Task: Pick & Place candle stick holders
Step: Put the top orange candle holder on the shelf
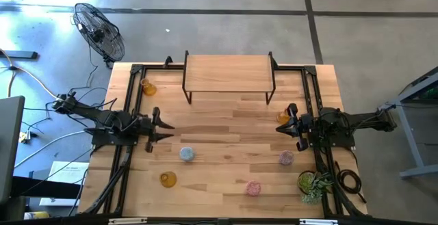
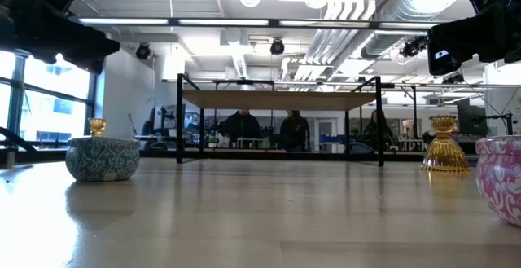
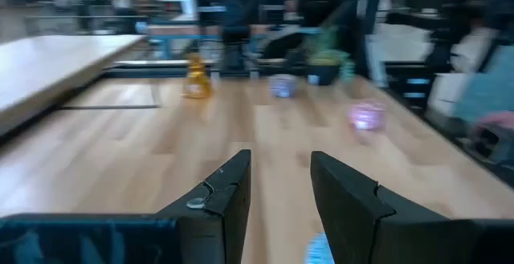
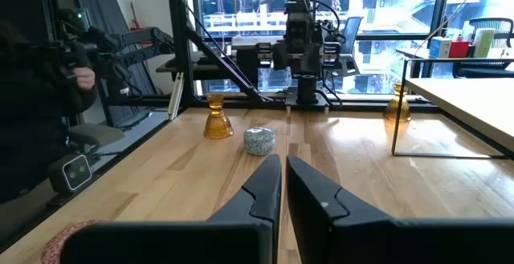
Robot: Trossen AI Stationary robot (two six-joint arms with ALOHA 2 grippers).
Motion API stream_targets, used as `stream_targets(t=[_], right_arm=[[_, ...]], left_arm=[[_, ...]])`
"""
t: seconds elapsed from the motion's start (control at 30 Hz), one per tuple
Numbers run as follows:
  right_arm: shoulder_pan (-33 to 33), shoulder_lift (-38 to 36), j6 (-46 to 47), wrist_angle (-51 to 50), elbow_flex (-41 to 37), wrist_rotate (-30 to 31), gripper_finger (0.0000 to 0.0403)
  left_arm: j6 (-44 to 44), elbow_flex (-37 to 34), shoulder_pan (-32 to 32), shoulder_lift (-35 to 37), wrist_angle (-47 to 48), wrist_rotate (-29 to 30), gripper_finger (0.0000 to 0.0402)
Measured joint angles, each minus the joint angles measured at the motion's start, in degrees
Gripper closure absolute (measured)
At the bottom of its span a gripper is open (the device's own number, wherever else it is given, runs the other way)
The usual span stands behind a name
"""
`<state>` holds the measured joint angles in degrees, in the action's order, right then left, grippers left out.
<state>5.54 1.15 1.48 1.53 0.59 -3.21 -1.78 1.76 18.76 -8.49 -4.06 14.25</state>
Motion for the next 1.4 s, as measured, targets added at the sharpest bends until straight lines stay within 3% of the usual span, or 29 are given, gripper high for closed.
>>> stream_targets(t=[0.2,0.5,0.67,0.83,1.0,1.17,1.4], right_arm=[[0.0,0.0,0.0,0.0,0.0,0.0,0.0386],[0.0,0.0,0.0,0.0,0.0,0.0,0.0386],[0.0,0.0,0.0,0.0,0.0,0.0,0.0386],[0.0,0.0,0.0,0.0,0.0,0.0,0.0386],[0.0,0.0,0.0,0.0,0.0,0.0,0.0386],[0.0,0.0,0.0,0.0,0.0,0.0,0.0386],[0.0,0.0,0.0,0.0,0.0,0.0,0.0386]], left_arm=[[2.7,0.0,0.0,0.0,0.7,-1.7,0.0272],[-0.2,0.0,0.0,0.0,0.9,-1.8,0.0264],[-3.0,1.4,0.0,0.0,1.1,-1.6,0.0212],[-2.9,1.7,0.0,0.0,1.4,3.6,0.0139],[-0.2,2.0,0.0,0.0,1.4,4.4,0.0082],[3.3,3.7,0.0,0.0,1.1,4.9,0.0051],[7.4,6.5,0.0,0.0,0.8,7.6,0.0041]])
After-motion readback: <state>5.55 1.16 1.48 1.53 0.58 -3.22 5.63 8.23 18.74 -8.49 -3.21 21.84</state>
